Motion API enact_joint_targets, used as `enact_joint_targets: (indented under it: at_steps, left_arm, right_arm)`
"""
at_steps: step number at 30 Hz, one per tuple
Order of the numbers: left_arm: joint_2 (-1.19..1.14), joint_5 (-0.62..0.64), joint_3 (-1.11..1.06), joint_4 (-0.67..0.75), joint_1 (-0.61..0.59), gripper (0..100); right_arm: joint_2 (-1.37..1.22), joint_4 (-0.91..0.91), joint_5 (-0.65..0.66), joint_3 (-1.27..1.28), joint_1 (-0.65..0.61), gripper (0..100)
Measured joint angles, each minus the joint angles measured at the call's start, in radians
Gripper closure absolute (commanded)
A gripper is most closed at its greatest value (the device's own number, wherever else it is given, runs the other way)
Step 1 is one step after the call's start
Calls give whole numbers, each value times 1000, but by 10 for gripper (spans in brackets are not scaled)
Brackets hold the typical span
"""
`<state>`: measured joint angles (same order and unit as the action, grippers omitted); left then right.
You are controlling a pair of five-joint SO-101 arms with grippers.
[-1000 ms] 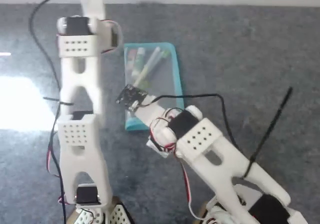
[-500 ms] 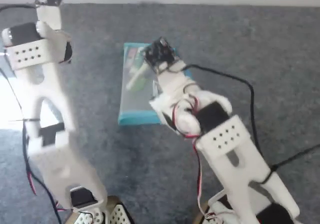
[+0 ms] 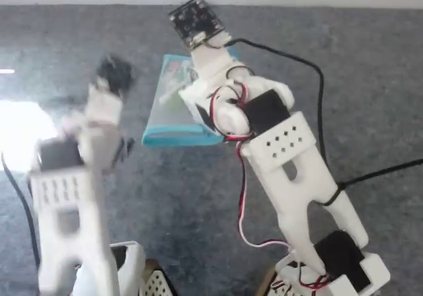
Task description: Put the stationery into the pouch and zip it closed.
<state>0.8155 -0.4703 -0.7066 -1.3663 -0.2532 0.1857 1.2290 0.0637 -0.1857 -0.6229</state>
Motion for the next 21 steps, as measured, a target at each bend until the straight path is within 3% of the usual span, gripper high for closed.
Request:
enact_joint_targets:
  at_steps: [5,9,15,21]
  left_arm:
    - [376,100,-235,74,23,800]
    - [563,334,-293,110,146,794]
    - [583,488,-313,282,310,705]
    - [595,574,-376,425,430,699]
  right_arm:
    - [0,3,-38,-52,46,992]
    - [0,3,-117,-52,46,992]
    - [0,5,-170,-52,35,992]
    - [0,49,-175,-52,28,992]
